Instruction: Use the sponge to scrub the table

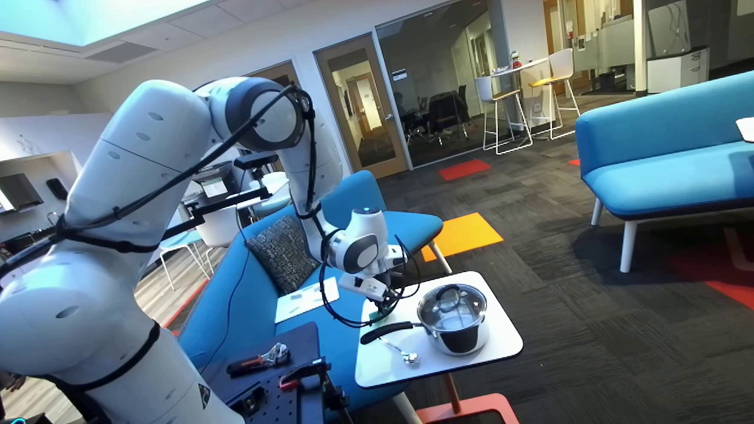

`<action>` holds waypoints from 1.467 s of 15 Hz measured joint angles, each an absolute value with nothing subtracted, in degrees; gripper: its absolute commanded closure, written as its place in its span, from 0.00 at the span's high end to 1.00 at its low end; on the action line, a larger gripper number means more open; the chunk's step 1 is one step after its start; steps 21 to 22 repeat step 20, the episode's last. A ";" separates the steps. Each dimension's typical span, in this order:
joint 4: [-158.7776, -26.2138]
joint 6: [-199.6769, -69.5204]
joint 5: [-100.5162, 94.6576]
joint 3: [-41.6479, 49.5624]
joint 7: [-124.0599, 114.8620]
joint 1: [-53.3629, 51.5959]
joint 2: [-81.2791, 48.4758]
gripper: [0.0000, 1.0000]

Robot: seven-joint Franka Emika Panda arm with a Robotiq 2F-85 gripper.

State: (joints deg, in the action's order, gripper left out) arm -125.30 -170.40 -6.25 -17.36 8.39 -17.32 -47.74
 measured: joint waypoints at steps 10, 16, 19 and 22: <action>-131.39 -179.66 -6.28 -9.23 2.68 -24.95 -40.08 0.81; -131.87 -179.66 -6.28 -4.46 0.44 -30.49 -38.01 0.99; -132.06 -179.66 -6.28 -3.31 -0.30 -32.02 -37.50 1.00; -132.14 -179.66 -6.28 -3.27 -0.31 -32.10 -37.43 1.00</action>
